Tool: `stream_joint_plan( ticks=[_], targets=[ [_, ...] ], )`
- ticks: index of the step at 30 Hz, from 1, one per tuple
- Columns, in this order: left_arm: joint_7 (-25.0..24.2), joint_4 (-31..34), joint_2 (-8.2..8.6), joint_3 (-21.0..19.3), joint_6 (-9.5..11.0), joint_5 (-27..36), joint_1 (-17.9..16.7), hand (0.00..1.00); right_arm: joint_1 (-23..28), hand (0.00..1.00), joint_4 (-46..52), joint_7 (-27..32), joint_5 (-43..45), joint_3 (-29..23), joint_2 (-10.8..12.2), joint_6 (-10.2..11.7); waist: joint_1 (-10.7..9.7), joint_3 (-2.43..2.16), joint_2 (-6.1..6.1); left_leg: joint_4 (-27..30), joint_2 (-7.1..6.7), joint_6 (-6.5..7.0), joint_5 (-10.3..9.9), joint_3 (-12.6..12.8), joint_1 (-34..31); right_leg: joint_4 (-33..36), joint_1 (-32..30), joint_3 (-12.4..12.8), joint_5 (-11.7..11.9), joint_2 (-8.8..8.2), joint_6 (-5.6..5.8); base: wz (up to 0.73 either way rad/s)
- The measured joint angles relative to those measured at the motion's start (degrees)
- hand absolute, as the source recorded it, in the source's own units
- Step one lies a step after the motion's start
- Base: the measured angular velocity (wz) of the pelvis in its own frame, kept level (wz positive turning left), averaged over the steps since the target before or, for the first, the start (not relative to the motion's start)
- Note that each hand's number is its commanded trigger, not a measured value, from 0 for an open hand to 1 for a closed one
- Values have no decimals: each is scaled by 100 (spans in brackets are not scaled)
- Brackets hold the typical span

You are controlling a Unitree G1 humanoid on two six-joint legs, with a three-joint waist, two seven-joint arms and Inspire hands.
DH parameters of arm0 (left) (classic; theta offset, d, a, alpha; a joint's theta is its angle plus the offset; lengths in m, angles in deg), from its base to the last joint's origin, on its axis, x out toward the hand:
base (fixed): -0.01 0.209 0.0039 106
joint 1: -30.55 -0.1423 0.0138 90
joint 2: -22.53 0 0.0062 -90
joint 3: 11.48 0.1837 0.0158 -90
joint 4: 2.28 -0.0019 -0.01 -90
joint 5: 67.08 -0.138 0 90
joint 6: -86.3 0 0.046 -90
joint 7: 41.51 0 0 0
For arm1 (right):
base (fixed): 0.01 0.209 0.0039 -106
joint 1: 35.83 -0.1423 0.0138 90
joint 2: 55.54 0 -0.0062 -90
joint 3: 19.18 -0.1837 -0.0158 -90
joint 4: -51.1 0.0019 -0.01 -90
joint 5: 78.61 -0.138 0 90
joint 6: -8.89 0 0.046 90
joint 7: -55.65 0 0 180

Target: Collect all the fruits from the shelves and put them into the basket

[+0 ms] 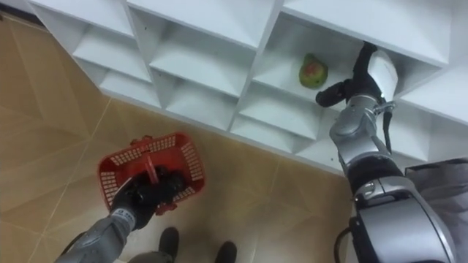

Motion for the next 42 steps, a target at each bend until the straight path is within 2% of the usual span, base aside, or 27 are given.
stream_joint_plan(
  ticks=[4, 9, 11, 14, 23, 42],
  targets=[
    [-9, 1, 4, 4, -1, -6, 27, 100, -10, 0, -8, 22, 64, 2, -13, 0, 11, 3, 0, 14, 1, 0, 0, 0, -93, 8, -89, -8, 0, -2, 0, 0],
    [-36, 1, 19, 53, -1, -9, 65, 100, -10, 0, -55, 15, 60, 3, -15, -9, 72, 38, 12, 16, 3, 1, 1, 3, -147, 17, -154, -10, 0, -2, 0, 0],
    [-43, -5, 39, 78, -6, -5, 109, 100, -12, 0, -55, -9, 62, 19, -15, -12, 144, 91, 38, 24, 4, 1, 1, 4, -163, 62, -193, -6, 0, -8, 0, -2],
    [-52, -18, 72, 105, -6, -5, 142, 100, -13, 0, -65, -90, 68, 27, -15, -20, 240, 137, 64, 31, 0, 3, 2, 17, -209, 101, -270, -2, 0, -17, 0, -6],
    [-46, -469, 155, 114, -5, 4, 298, 100, -46, 0, -98, -223, 72, 50, -10, -89, 423, 148, 76, 48, -7, 16, 11, 31, -294, 177, -384, -18, 0, -38, -1, -1],
    [-7, -489, 209, 177, 0, -14, 303, 100, -230, 0, -262, -37, 533, 42, -9, -127, 547, 163, 100, 105, -24, 25, 16, -17, -354, 179, -387, -34, 0, -50, -1, 0]
  ],
)
